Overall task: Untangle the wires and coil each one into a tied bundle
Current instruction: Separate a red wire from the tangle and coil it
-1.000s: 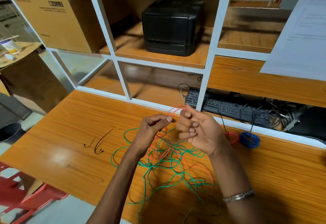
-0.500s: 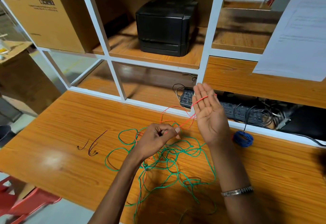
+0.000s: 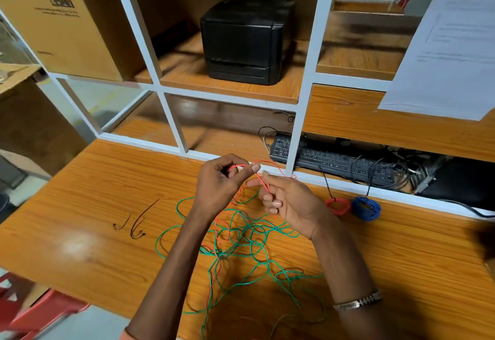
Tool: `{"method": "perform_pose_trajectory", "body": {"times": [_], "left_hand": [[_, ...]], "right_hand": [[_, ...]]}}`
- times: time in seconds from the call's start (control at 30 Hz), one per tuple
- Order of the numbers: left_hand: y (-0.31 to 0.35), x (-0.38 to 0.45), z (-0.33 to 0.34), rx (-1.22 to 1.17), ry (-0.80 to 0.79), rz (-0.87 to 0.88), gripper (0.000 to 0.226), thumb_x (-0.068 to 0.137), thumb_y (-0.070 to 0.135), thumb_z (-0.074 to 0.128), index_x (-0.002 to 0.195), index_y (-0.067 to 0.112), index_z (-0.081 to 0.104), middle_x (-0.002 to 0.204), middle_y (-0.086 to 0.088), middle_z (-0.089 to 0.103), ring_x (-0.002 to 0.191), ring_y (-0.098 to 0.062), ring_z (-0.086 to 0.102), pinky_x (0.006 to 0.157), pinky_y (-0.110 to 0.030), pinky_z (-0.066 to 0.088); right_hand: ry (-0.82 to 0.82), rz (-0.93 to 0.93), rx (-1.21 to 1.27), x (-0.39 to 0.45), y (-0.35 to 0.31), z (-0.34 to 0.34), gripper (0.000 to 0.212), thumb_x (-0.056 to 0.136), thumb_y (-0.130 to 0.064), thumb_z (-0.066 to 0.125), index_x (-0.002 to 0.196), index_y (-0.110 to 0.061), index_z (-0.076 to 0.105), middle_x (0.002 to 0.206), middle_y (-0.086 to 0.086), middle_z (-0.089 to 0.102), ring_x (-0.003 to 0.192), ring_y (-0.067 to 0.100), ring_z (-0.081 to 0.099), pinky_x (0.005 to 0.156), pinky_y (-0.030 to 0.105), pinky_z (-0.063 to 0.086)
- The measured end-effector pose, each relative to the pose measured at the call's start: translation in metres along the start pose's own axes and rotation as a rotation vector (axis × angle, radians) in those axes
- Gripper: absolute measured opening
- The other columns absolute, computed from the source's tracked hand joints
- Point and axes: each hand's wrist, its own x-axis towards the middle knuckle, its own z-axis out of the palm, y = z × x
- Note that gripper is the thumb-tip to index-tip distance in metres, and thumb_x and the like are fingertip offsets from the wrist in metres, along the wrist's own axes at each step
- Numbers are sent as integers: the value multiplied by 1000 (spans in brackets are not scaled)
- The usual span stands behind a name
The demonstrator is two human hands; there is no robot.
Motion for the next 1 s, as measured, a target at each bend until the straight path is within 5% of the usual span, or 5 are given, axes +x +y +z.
{"method": "perform_pose_trajectory", "body": {"times": [0.33,0.5,0.73,0.87,1.0], "left_hand": [[5,-12,0,-166,-6,-11,17,86,25,84,73,14,81,73,-15,74,71,-19,56,68,-32,43],[5,-20,7,-128,-135,-21,38,102,29,66,71,8,72,59,-26,39,58,-36,25,56,-44,20],[8,-26,4,127,-341,58,41,103,34,65,68,13,65,56,2,36,53,-8,32,53,-25,26],[13,-24,13,231,-379,113,40,100,46,67,73,16,66,56,2,41,53,-7,36,54,-32,31],[17,-19,25,126,-342,102,37,97,46,69,74,18,63,59,6,35,56,-12,31,55,-32,27]], "right_hand": [[-489,73,411,-12,-17,-7,67,104,-58,33,64,-10,57,42,-6,13,35,8,12,40,23,10],[-359,-257,846,-11,-33,-20,49,113,-36,33,92,-7,67,50,-9,23,43,7,17,42,23,22],[145,-522,1078,7,-34,-59,41,106,-8,38,139,16,41,65,-5,45,53,7,35,52,20,42],[470,-561,785,9,-26,-74,17,105,3,36,114,-1,50,87,6,60,73,11,59,69,23,57],[685,-502,-87,18,-7,-52,30,104,10,28,115,-13,44,108,15,67,101,25,70,94,31,54]]}}
